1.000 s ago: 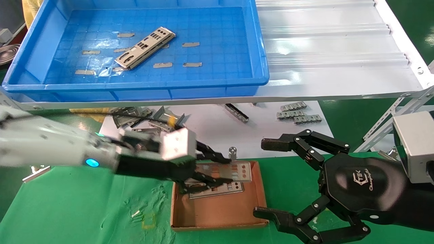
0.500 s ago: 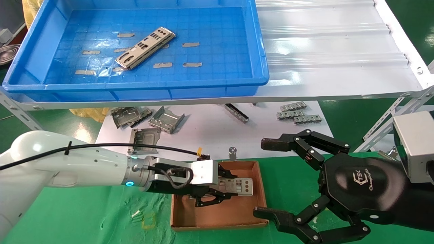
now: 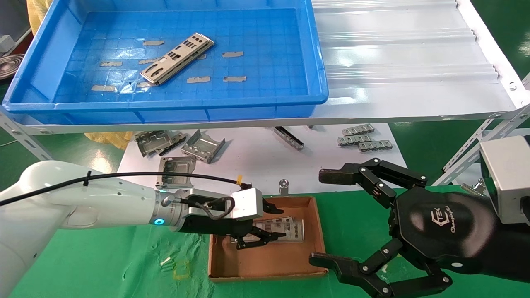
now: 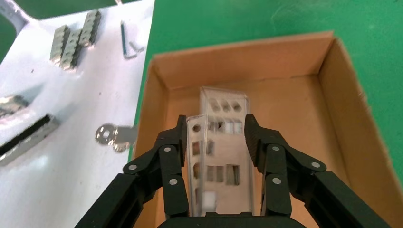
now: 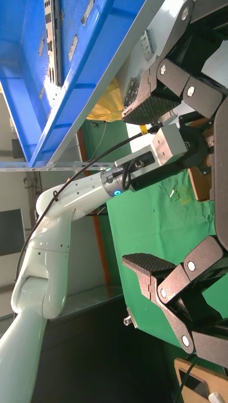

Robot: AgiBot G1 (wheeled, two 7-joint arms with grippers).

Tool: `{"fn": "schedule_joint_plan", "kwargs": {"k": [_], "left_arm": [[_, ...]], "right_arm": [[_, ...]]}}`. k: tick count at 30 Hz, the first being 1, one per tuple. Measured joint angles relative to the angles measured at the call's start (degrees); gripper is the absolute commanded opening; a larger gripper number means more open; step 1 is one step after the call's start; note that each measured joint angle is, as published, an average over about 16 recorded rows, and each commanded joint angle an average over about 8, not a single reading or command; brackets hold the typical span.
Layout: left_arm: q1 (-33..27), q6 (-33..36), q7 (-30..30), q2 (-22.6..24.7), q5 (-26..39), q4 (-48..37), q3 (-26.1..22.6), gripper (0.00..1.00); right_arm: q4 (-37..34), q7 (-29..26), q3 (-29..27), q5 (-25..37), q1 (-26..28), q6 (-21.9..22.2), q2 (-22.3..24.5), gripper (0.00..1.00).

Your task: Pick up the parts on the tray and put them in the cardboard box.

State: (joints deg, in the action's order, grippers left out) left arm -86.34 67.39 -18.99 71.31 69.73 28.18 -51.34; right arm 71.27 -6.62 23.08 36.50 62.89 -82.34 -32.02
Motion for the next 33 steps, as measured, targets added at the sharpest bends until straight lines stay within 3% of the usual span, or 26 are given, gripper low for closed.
{"fn": "schedule_joint_plan", "kwargs": {"k": [7, 23, 33], "left_arm": [[-0.63, 2.56, -0.49, -0.02, -1.45, -2.72, 0.68, 1.0], [0.79, 16.16, 0.05, -3.26, -10.35, -7.6, 4.7, 1.0], [1.44, 17.48, -0.35, -3.87, -11.41, -7.93, 5.31, 1.0]], "right_arm": [[0.0, 0.0, 0.0, 0.0, 0.0, 0.0, 0.0, 1.0], [-0.01, 0.0, 0.0, -0.01, -0.01, 0.01, 0.0, 1.0], [-0.01, 0.0, -0.01, -0.01, -0.02, 0.01, 0.01, 1.0]]}}
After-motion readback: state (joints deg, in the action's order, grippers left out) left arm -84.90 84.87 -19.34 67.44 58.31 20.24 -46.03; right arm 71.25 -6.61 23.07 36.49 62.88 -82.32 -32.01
